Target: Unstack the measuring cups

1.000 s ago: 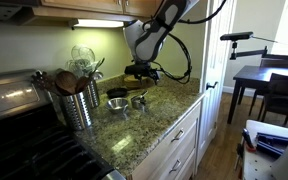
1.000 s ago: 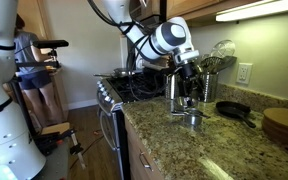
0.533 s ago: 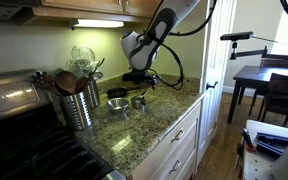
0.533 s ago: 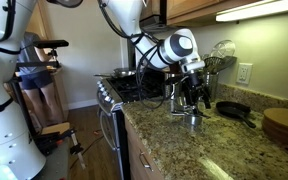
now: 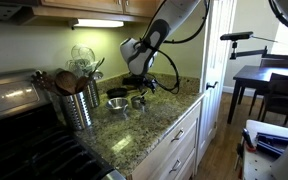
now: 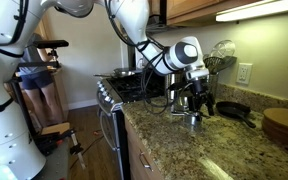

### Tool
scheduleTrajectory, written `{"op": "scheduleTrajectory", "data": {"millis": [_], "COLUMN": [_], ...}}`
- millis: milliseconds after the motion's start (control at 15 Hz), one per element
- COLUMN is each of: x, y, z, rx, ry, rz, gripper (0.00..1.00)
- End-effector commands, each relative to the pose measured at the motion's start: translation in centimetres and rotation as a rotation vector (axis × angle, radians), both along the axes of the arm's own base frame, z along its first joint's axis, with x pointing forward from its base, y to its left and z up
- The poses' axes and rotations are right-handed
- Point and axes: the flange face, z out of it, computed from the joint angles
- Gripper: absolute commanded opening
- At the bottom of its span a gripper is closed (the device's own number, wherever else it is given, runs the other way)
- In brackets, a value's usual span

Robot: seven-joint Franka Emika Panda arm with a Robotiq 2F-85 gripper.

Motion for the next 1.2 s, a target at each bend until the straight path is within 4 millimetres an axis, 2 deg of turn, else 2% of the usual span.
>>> {"op": "scheduleTrajectory", "data": {"millis": [0, 67, 733, 1133], "x": [0.64, 0.71, 0.47, 0.00], "y": [0.05, 0.05, 0.06, -0.04], "z": [0.10, 0.04, -0.37, -0.13], "rx": [-0.007, -0.008, -0.021, -0.030], "ry": [0.009, 0.011, 0.046, 0.059], "rz": [-0.039, -0.042, -0.053, -0.063], "gripper": [0.75, 0.74, 0.08, 0.11]}}
